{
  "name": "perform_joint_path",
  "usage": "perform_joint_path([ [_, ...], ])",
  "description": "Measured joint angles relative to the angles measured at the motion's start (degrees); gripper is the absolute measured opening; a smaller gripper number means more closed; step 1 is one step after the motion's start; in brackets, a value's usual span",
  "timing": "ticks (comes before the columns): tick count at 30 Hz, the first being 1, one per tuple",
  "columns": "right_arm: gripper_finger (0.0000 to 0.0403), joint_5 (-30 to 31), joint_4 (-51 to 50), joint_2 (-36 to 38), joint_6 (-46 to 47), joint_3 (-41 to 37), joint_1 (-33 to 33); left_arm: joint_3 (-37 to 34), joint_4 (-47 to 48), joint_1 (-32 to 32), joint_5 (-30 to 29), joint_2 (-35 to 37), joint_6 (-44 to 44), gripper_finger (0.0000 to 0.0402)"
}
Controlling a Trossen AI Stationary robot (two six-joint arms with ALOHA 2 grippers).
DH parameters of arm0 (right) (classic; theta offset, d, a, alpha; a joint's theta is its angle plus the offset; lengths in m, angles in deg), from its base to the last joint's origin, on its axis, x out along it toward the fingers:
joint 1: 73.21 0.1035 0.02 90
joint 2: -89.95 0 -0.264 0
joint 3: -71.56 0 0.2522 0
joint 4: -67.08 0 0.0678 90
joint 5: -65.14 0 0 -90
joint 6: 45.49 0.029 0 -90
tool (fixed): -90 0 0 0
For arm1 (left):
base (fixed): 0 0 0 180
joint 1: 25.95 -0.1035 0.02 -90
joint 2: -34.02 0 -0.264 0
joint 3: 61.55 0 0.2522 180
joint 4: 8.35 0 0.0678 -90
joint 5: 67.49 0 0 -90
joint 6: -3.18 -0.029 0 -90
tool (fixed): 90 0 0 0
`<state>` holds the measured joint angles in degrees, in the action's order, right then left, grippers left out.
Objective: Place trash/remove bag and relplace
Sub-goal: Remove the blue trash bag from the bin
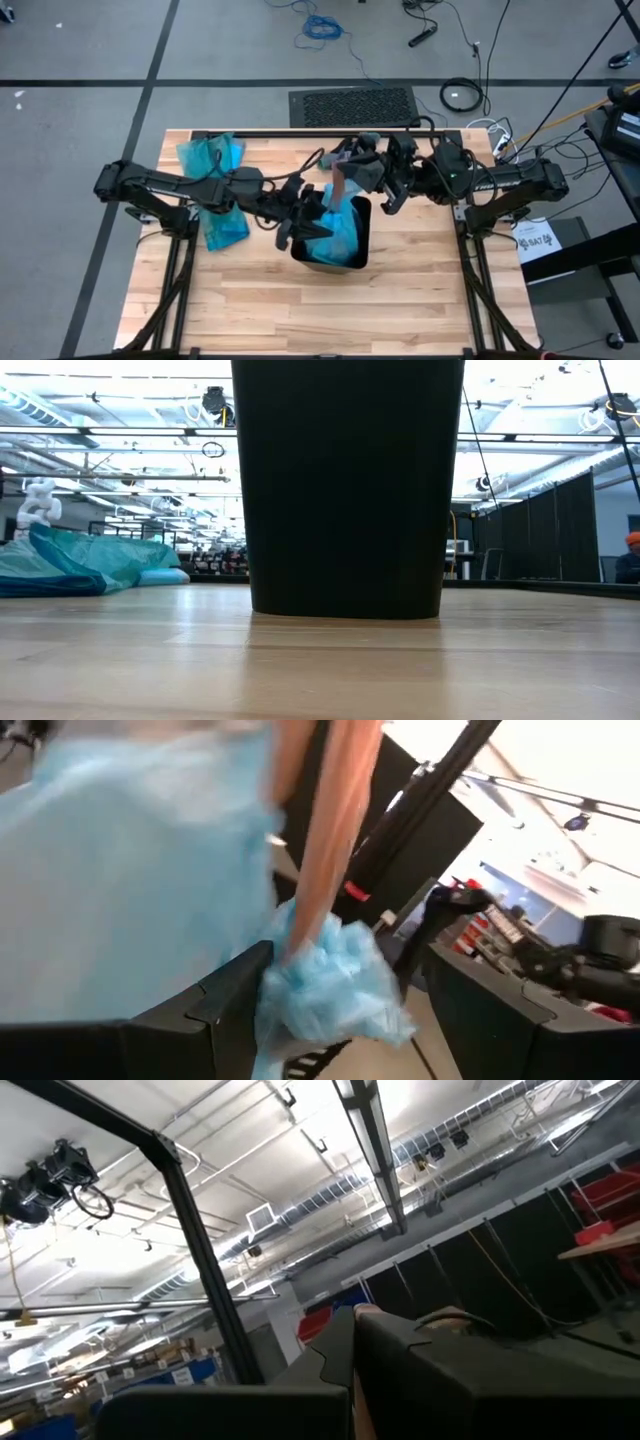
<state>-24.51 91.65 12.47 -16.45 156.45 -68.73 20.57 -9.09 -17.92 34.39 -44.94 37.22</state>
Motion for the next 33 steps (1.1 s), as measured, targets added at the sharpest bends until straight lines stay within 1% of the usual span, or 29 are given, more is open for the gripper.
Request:
perform_joint_path([
  [3, 0.0000, 0.06, 0.50, -0.01, 0.13, 0.16, 0.60, 0.07, 0.05, 0.01, -0.39, 1.44, -1.43, 0.0258],
  [10, 0.0000, 0.31, -0.35, -0.14, 0.63, 0.16, 2.46, 0.11, -0.83, -0.07, -1.63, 1.60, -1.62, 0.0258],
  [12, 0.0000, 1.47, -0.32, -0.63, 1.53, 0.16, 3.01, 0.11, -1.59, -0.07, -1.69, 1.62, -1.83, 0.0258],
  [15, 0.0000, 1.67, -0.75, -1.74, 1.84, 0.03, 3.23, 0.16, -3.16, -0.07, -2.02, 1.65, -2.47, 0.0258],
  [20, 0.0000, 1.53, 1.03, -3.20, 4.54, -0.06, 3.21, 0.22, -2.63, -0.07, -3.81, 1.68, -5.19, 0.0258],
  [25, 0.0000, 1.09, 5.33, -4.27, 5.24, -0.08, 3.47, 0.28, 0.85, -0.07, -8.16, 1.70, -10.40, 0.0258],
  [29, 0.0000, 0.83, 5.70, -4.37, 6.65, -0.10, 3.48, 0.32, 5.77, -0.10, -12.82, 1.70, -16.54, 0.0258],
  [33, 0.0000, 0.39, 6.02, -4.43, 8.14, -0.19, 3.47, 0.42, 10.01, -0.07, -14.70, 1.74, -18.08, 0.0258],
])
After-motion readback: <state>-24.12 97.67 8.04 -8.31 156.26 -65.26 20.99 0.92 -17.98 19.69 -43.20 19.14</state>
